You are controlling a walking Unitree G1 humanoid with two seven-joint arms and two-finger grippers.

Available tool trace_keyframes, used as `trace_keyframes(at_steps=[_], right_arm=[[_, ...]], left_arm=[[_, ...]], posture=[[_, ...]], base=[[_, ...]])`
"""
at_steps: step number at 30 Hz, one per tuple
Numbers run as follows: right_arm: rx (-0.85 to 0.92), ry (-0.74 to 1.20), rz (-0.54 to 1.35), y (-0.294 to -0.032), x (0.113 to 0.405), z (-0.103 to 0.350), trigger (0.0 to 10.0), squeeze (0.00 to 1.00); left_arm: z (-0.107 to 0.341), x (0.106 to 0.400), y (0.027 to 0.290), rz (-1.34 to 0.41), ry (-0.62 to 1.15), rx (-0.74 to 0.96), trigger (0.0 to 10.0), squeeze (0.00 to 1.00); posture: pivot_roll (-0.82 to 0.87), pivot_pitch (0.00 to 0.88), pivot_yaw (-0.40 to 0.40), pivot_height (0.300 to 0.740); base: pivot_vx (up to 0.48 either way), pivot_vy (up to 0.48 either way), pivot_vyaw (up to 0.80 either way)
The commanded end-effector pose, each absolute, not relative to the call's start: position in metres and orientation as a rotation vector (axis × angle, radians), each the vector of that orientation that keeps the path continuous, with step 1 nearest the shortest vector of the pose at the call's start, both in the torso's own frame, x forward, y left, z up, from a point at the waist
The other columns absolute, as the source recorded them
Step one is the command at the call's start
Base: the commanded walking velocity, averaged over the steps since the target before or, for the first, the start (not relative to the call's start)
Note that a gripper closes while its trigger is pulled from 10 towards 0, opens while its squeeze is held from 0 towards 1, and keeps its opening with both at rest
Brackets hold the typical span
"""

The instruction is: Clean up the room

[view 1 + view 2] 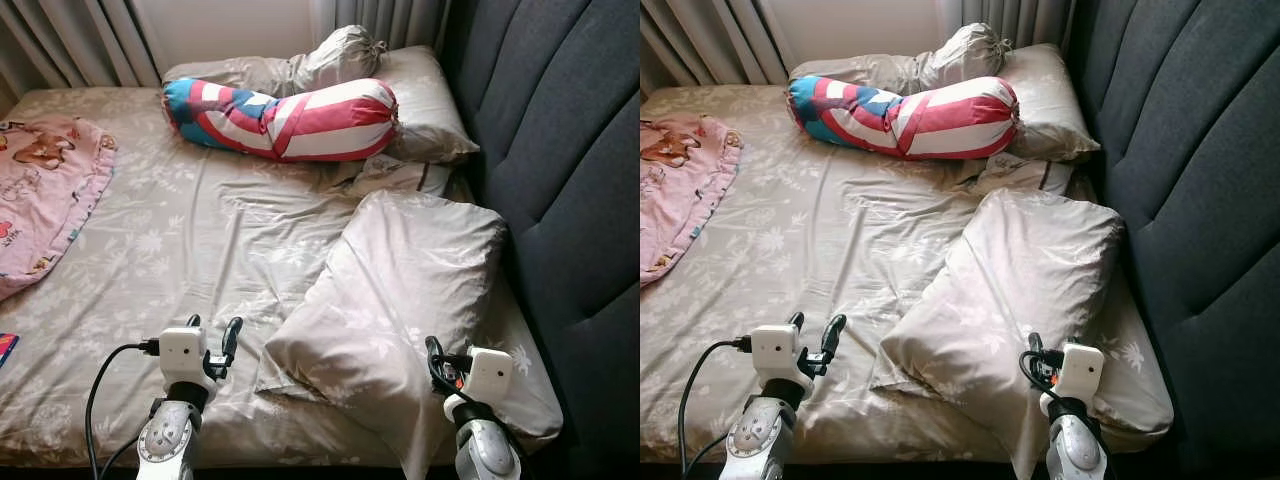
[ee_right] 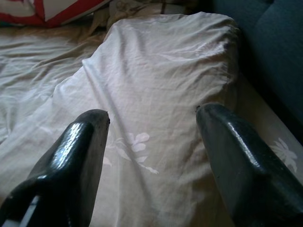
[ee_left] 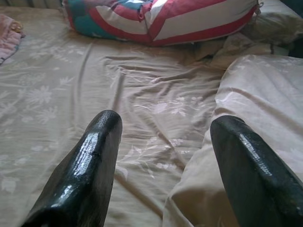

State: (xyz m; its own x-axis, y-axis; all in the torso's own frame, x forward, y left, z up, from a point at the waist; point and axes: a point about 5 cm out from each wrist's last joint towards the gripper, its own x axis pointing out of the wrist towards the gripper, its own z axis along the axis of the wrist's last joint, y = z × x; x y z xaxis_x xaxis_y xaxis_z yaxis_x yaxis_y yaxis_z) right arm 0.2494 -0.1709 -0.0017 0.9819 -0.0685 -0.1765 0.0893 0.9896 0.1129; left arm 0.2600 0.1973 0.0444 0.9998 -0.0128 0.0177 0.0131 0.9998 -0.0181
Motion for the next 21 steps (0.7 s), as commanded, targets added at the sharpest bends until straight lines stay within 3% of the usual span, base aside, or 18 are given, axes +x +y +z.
trace_keyframes(at_steps=[1, 11, 21], right_arm=[[0.114, 0.214, -0.062, -0.1688, 0.2463, -0.0072, 10.0, 0.0], [0.114, 0.183, -0.053, -0.1651, 0.2485, -0.0023, 10.0, 0.0], [0.111, 0.233, -0.056, -0.1642, 0.2468, -0.0089, 10.0, 0.0]], left_arm=[[0.0449, 0.26, 0.1993, -0.003, -0.008, -0.016, 10.0, 0.0], [0.0478, 0.2635, 0.1973, -0.009, -0.014, -0.012, 10.0, 0.0], [0.0439, 0.2595, 0.1929, -0.024, -0.004, -0.018, 10.0, 0.0]], posture=[[0.06, 0.124, 0.009, 0.69], [0.06, 0.129, 0.01, 0.675], [0.06, 0.039, 0.011, 0.675]], base=[[0.0, 0.0, 0.0], [0.0, 0.0, 0.0], [0.0, 0.0, 0.0]])
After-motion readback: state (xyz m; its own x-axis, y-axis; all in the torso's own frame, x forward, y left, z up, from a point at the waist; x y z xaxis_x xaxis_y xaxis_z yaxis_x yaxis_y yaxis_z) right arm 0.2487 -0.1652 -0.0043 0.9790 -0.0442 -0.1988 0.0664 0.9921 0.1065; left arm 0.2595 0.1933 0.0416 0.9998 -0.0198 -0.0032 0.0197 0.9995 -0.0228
